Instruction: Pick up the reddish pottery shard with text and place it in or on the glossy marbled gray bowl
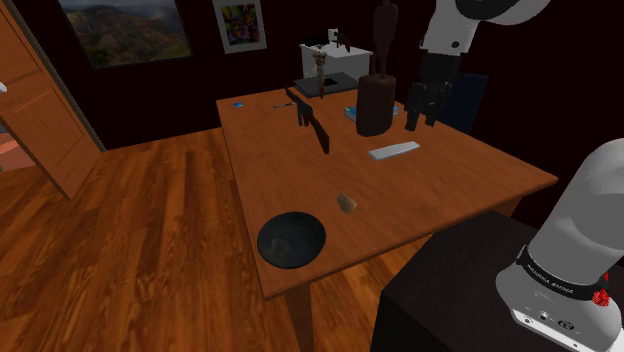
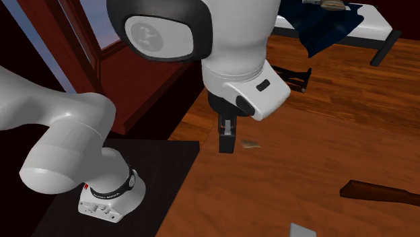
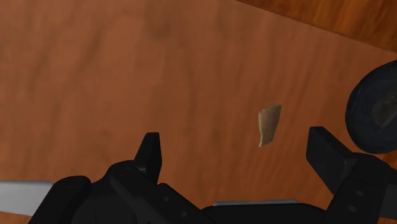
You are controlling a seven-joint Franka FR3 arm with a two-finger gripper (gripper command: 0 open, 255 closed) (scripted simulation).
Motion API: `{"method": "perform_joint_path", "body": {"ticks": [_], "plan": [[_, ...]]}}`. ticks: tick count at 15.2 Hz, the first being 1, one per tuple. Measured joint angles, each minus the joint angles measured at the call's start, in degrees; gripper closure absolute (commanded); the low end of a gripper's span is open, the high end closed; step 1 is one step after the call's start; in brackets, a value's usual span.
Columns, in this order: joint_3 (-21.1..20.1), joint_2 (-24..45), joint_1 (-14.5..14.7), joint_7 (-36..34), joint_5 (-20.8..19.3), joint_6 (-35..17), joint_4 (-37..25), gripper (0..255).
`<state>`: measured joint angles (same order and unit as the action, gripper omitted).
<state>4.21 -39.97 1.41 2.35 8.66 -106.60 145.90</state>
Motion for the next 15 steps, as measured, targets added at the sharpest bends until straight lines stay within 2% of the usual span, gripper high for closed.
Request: {"method": "perform_joint_path", "body": {"ticks": [8,15], "plan": [[0.89,13.19,5.76,5.42,9.83,-17.41,3.5,0],[2.34,27.75,12.02,15.24,22.94,-28.9,0.89,0]]}}
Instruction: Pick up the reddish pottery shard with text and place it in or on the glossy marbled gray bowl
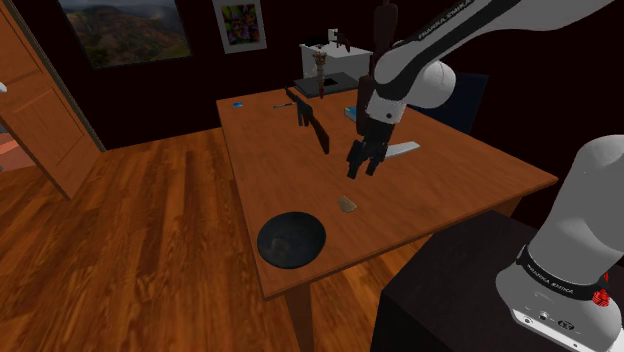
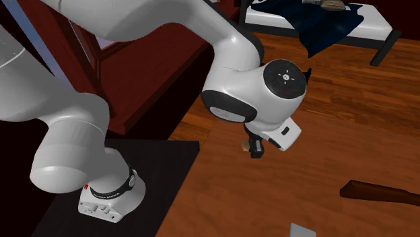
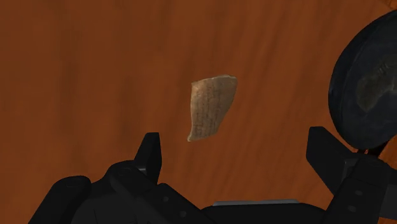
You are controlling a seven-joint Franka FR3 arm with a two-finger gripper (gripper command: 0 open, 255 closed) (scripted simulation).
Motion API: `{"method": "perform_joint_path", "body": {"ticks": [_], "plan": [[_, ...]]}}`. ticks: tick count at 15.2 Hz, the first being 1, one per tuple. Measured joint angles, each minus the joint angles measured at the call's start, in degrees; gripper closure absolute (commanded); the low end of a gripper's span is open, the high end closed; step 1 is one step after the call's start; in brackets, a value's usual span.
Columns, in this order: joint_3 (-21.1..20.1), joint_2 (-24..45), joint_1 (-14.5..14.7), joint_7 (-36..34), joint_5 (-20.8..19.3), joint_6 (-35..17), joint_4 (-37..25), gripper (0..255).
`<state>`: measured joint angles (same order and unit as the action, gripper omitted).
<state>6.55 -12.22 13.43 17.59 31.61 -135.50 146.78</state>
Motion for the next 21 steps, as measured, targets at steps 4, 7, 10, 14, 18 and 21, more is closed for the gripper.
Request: {"method": "perform_joint_path", "body": {"ticks": [4,7,10,14,18,21], "plan": [[-0.09,9.64,2.87,7.23,9.5,-3.81,-4.74,0],[-0.71,12.46,3.65,9.69,12.95,-5.66,-5.34,0],[-1.42,14.99,4.28,11.4,15.53,-7.47,-5.88,0],[-1.99,16.69,4.71,12.56,17.37,-8.78,-6.18,0],[-2.04,16.81,4.74,12.65,17.52,-8.88,-6.21,0],[-2.03,16.8,4.73,12.66,17.53,-8.9,-6.22,255]]}}
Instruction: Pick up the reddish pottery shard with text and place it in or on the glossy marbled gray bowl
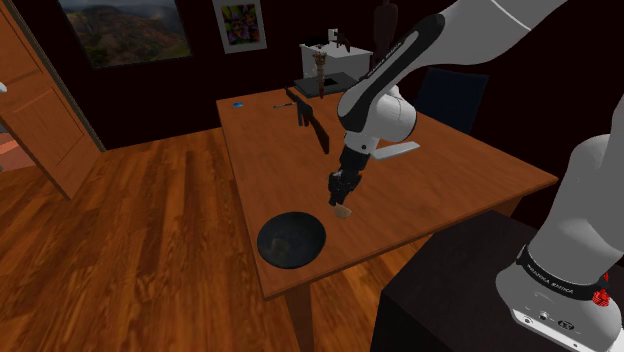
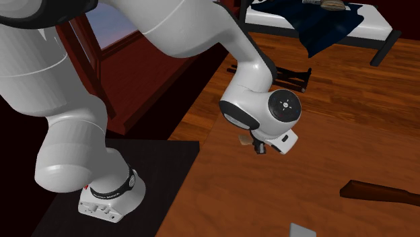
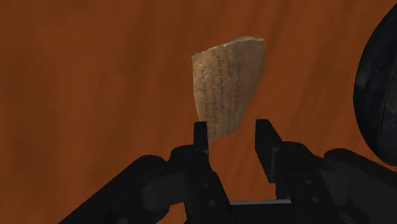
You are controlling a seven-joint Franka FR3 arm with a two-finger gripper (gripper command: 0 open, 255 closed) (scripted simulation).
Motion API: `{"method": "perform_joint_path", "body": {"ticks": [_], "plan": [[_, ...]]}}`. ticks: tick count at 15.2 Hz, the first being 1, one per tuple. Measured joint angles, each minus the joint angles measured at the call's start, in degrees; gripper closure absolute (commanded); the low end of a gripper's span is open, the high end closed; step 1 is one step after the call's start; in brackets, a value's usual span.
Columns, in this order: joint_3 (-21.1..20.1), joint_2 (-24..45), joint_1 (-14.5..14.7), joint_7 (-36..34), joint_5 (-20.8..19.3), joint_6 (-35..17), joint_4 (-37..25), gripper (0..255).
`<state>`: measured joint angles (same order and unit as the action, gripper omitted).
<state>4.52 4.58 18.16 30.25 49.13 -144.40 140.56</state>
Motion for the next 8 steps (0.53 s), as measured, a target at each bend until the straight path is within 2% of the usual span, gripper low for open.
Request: {"method": "perform_joint_path", "body": {"ticks": [7,8], "plan": [[-0.03,0.03,0.02,-0.01,0.01,0.01,0.0,255],[-0.03,0.03,0.02,-0.01,0.01,0.01,0.0,0]]}}
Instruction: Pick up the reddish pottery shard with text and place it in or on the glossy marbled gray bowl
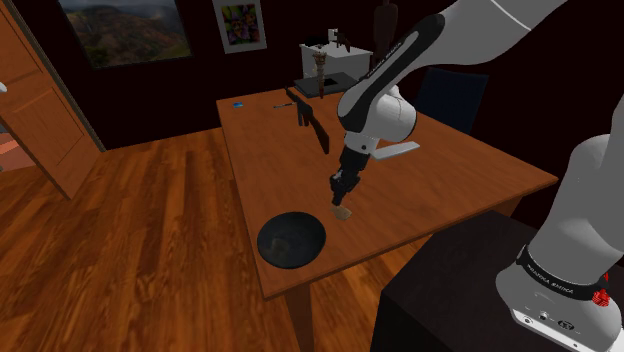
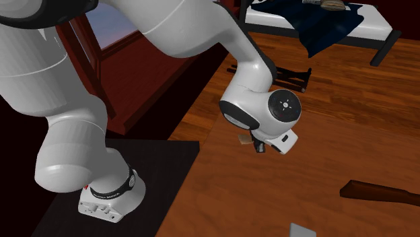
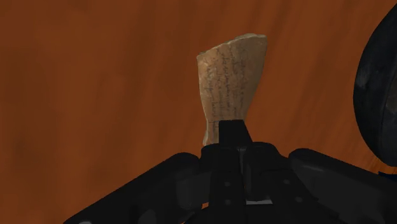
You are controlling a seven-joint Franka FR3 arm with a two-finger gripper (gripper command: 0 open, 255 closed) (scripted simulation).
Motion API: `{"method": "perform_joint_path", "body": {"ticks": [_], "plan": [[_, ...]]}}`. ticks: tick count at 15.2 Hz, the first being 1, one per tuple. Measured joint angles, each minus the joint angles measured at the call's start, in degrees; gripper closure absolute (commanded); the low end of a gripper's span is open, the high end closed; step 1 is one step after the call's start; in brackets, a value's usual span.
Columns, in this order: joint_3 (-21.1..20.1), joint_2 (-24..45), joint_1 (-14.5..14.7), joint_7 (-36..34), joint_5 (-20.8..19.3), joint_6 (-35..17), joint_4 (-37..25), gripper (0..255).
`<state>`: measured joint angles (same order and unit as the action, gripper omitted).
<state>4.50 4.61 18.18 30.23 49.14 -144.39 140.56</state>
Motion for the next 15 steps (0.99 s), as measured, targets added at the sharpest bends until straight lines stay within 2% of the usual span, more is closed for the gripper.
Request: {"method": "perform_joint_path", "body": {"ticks": [1,2,3,5,6,7,9,15], "plan": [[0.0,0.0,0.0,0.0,0.0,0.0,0.0,0],[0.06,-1.09,1.44,-2.95,-2.6,-0.67,0.27,0],[0.09,-2.58,3.66,-11.15,-10.07,0.44,0.06,0],[-0.23,-2.55,6.74,-37.64,-33.53,4.88,-2.67,0],[-0.2,-2.27,7.27,-44.64,-39.18,5.13,-2.7,0],[-0.24,-1.85,7.64,-48.11,-41.96,4.81,-2.57,0],[-0.35,-0.69,8.07,-50.92,-43.97,3.8,-2.55,0],[-0.4,1.48,8.19,-51.42,-44.22,1.08,-1.92,0]]}}
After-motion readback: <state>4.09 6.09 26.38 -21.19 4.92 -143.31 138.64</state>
